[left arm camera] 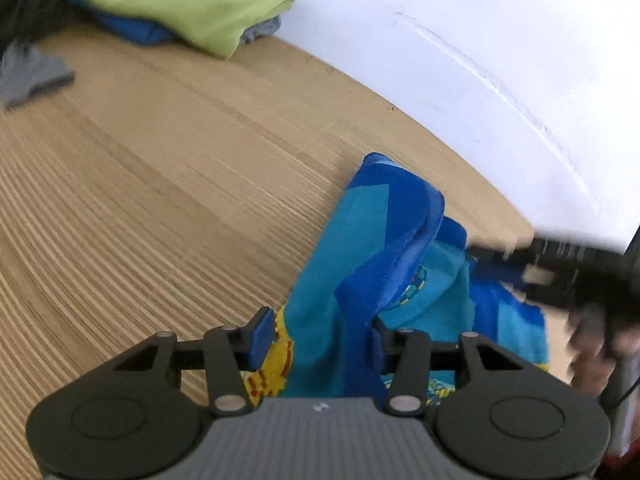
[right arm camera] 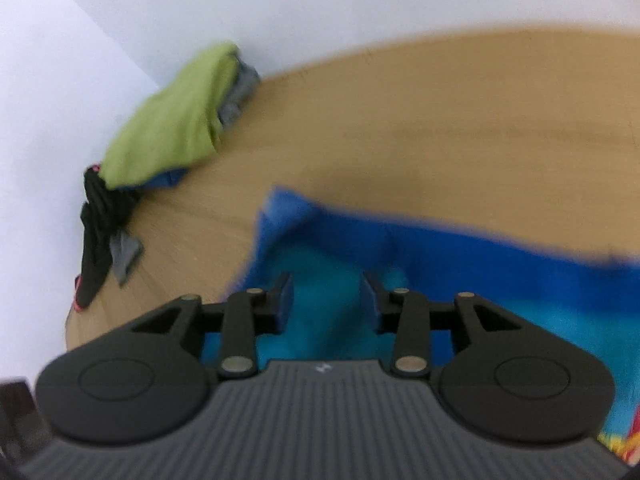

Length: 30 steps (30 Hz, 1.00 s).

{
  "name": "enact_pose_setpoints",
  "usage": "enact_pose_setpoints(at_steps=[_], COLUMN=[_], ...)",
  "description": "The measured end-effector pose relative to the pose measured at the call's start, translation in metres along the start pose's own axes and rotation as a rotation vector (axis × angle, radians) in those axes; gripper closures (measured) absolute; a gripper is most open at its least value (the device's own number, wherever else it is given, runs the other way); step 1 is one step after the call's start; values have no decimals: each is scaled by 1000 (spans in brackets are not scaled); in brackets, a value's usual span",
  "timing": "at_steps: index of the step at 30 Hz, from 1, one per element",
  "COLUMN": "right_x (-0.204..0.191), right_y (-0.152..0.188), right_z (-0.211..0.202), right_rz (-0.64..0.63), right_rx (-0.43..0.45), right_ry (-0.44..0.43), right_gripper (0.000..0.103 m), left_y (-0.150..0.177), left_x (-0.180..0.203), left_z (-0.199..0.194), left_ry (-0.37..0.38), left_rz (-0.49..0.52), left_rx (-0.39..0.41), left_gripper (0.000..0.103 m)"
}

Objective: Fold clothes

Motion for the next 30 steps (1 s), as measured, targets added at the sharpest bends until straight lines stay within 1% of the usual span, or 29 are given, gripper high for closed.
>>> enact_pose_setpoints(at_steps=[2, 5, 6, 8, 11, 14, 16, 17, 19, 20, 21, 24, 26, 28, 29, 30], right_x=[11, 13, 10, 3, 0, -1, -5, -8, -15, -19, -24, -39, -44, -43, -42, -37], right_y=[3, -3, -6, -8, -6, -6, -8, -9, -10, -10, -10, -8, -6, -4, -3, -3], right_z=[6, 16, 21, 32, 32, 35, 40, 41, 43, 37, 29, -14, -44, -69, -79, -83], right_rz=[40, 87, 87, 81, 87, 79, 59, 31, -22, -45, -67, -119, -128, -139, -146, -156], right_rx=[-22, -17, -16, -17, -12, 10, 28, 42, 74, 104, 137, 256, 321, 374, 396, 406], right_ry=[6, -38, -37, 5, 12, 23, 34, 49, 74, 73, 70, 51, 52, 65, 80, 115], right_gripper=[63, 63, 63, 65, 63, 66, 66, 75, 99, 99, 99, 99, 99, 99, 99, 99], left_y=[2, 6, 7, 11, 23, 48, 74, 88, 114, 127, 137, 147, 147, 148, 148, 149], left_x=[4, 11, 13, 18, 32, 43, 48, 50, 52, 53, 54, 52, 47, 45, 44, 44], left_z=[0, -2, -4, -7, -21, -43, -57, -63, -71, -74, -78, -86, -89, -91, -92, -93], left_ry=[-2, -12, -13, -14, 2, 12, 6, 17, 31, 37, 29, 17, 24, 29, 31, 33], left_rz=[19, 60, 73, 99, 168, 239, 285, 306, 352, 376, 403, 443, 413, 408, 408, 408], left_rx=[-4, -10, -13, -19, -41, -60, -94, -121, -171, -195, -199, -198, -204, -209, -211, -214], left_gripper=[53, 53, 53, 53, 53, 51, 51, 51, 51, 51, 51, 51, 51, 51, 51, 51])
Point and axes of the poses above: each gripper's, at about its wrist camera, not at the fingertips, and z roughly the way its jaws point, x to its right, y to its underside, the point moved 4 cm from there along z, roughly the way its jaws point, and after that the axes turned 7 degrees about z, right-handed, at the moved point
